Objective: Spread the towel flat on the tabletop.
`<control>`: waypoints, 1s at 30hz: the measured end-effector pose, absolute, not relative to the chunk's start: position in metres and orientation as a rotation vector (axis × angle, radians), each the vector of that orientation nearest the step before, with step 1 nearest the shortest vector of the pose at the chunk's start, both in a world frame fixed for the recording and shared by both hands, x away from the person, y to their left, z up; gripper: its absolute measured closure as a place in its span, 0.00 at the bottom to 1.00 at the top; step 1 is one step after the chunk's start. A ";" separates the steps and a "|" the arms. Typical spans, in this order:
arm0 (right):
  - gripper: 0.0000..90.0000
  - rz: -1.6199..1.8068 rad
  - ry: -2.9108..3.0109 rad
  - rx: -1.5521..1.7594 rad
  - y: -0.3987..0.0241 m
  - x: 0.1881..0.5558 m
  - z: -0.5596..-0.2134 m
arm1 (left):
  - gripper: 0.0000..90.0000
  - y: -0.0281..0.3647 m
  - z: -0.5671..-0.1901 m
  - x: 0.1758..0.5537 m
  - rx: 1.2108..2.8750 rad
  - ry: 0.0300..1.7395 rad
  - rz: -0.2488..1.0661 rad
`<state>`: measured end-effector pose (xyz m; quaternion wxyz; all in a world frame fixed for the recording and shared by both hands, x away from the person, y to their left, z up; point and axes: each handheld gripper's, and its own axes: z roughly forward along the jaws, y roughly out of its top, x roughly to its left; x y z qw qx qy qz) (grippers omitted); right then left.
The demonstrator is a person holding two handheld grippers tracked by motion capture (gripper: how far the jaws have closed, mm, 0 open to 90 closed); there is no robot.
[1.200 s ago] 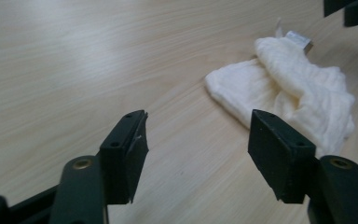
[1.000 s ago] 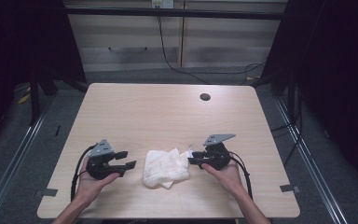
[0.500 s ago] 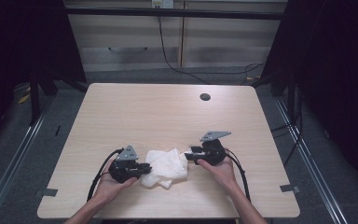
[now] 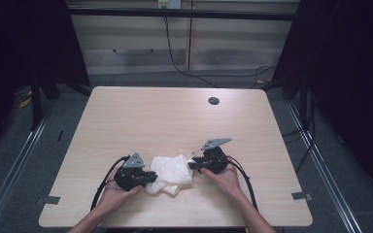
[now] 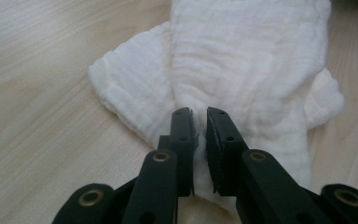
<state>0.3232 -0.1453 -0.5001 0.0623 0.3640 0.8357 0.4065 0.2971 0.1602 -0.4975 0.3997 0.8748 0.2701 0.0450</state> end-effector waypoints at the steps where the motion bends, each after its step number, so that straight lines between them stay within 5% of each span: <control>1: 0.90 1.243 2.521 1.096 -0.146 0.323 -0.499 | 0.90 0.161 -0.498 0.297 2.209 0.689 0.107; 4: 0.98 1.272 2.491 1.099 -0.147 0.322 -0.494 | 0.90 0.162 -0.498 0.297 2.200 0.695 0.095; 10: 0.99 1.305 2.427 1.099 -0.153 0.321 -0.480 | 0.87 0.163 -0.497 0.293 2.185 0.678 0.066; 19: 0.99 1.397 2.317 1.075 -0.164 0.330 -0.444 | 0.53 0.183 -0.480 0.298 2.071 0.706 0.098; 30: 0.99 1.452 2.218 0.992 -0.155 0.345 -0.372 | 0.35 0.201 -0.478 0.307 2.022 0.802 0.151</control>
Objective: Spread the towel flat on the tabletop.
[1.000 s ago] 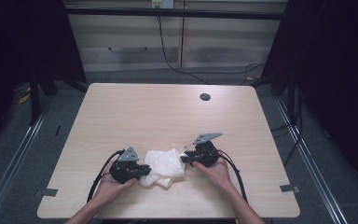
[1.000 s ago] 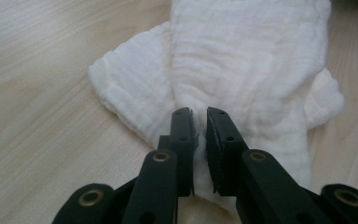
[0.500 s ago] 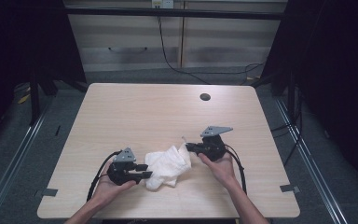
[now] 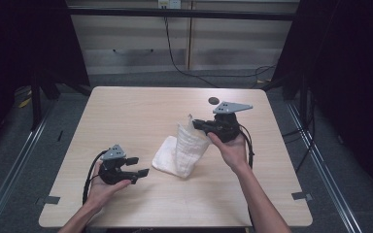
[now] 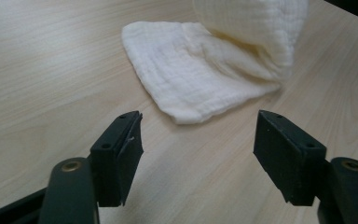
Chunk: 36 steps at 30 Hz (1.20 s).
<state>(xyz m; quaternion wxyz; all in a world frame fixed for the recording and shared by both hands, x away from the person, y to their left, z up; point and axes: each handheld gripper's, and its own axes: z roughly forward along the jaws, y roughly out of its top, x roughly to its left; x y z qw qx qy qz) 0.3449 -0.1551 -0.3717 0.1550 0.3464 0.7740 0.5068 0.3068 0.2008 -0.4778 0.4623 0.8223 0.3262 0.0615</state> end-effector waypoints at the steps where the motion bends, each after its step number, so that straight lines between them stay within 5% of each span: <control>1: 0.99 1.448 2.218 0.978 -0.153 0.346 -0.366 | 0.34 0.201 -0.478 0.307 2.019 0.809 0.153; 16: 0.99 1.538 2.095 0.836 -0.147 0.341 -0.290 | 0.34 0.210 -0.477 0.310 1.991 0.856 0.186; 36: 0.99 1.454 2.173 1.057 -0.192 0.321 -0.394 | 0.50 0.202 -0.481 0.311 2.027 0.830 0.167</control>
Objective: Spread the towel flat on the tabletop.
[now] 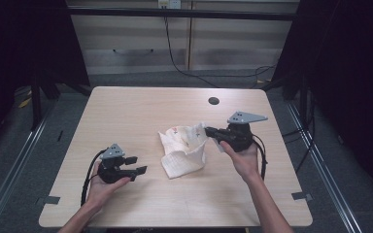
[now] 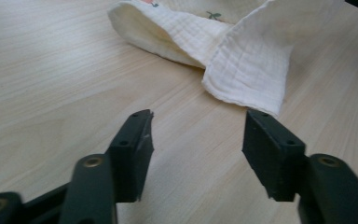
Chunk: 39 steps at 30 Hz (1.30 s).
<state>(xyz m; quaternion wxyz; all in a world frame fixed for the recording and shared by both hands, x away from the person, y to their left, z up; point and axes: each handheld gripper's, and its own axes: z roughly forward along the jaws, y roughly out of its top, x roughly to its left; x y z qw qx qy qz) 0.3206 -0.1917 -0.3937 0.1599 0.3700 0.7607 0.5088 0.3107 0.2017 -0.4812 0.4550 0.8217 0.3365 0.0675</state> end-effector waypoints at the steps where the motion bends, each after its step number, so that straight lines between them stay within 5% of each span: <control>1: 0.99 1.446 2.174 1.074 -0.196 0.319 -0.399 | 0.51 0.201 -0.481 0.311 2.033 0.829 0.170; 13: 0.99 1.344 2.154 1.253 -0.247 0.296 -0.447 | 0.49 0.195 -0.481 0.317 2.014 0.840 0.165; 20: 0.99 1.302 2.200 1.245 -0.245 0.293 -0.455 | 0.58 0.170 -0.480 0.326 2.038 0.758 0.154; 30: 0.99 1.327 2.199 1.239 -0.240 0.294 -0.458 | 0.55 0.136 -0.502 0.342 2.044 0.773 0.086; 33: 0.99 1.332 2.193 1.247 -0.241 0.294 -0.458 | 0.62 0.131 -0.504 0.341 2.051 0.753 0.076; 36: 0.99 1.335 2.193 1.246 -0.241 0.293 -0.458 | 0.85 0.129 -0.504 0.338 2.080 0.728 0.100; 39: 0.99 1.330 2.202 1.240 -0.239 0.293 -0.458 | 0.97 0.132 -0.501 0.339 2.055 0.730 0.090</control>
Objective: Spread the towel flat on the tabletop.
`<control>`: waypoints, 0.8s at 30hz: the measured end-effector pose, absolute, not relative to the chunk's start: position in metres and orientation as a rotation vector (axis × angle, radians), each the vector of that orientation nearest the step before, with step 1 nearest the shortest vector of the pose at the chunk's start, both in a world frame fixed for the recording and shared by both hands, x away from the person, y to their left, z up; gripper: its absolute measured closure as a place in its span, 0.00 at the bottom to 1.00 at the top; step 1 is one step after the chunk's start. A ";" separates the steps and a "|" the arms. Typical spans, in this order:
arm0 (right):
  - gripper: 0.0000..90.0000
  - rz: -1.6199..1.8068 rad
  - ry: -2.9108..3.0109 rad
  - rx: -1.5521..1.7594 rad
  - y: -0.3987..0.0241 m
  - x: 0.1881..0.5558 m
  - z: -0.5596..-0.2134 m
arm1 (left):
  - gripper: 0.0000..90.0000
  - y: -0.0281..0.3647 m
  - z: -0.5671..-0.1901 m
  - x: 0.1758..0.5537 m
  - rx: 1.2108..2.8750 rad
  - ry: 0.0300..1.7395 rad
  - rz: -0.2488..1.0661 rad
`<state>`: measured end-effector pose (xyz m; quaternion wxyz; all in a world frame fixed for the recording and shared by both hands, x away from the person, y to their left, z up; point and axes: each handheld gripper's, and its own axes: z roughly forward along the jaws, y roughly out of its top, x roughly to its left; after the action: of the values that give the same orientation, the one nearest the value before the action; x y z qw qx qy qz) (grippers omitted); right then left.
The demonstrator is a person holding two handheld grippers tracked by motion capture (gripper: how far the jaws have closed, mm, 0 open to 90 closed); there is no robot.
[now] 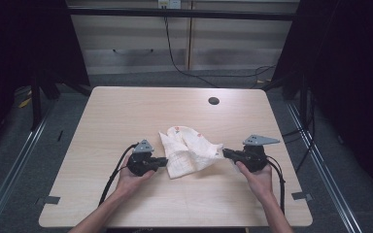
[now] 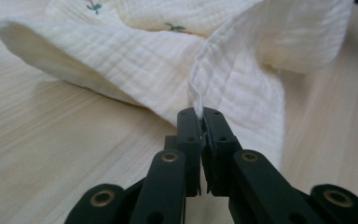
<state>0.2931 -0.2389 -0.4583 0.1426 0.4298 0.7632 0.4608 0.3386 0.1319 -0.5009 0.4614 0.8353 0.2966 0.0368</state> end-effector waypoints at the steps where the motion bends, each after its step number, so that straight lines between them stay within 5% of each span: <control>1: 0.99 1.333 2.204 1.236 -0.239 0.293 -0.459 | 0.97 0.133 -0.500 0.339 2.051 0.729 0.095; 24: 0.99 1.364 2.112 1.255 -0.246 0.290 -0.447 | 0.98 0.164 -0.468 0.334 1.913 0.702 0.103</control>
<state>0.2899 -0.2455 -0.4468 0.1652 0.4405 0.7413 0.4787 0.3337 0.1642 -0.4681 0.5232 0.7990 0.2932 0.0429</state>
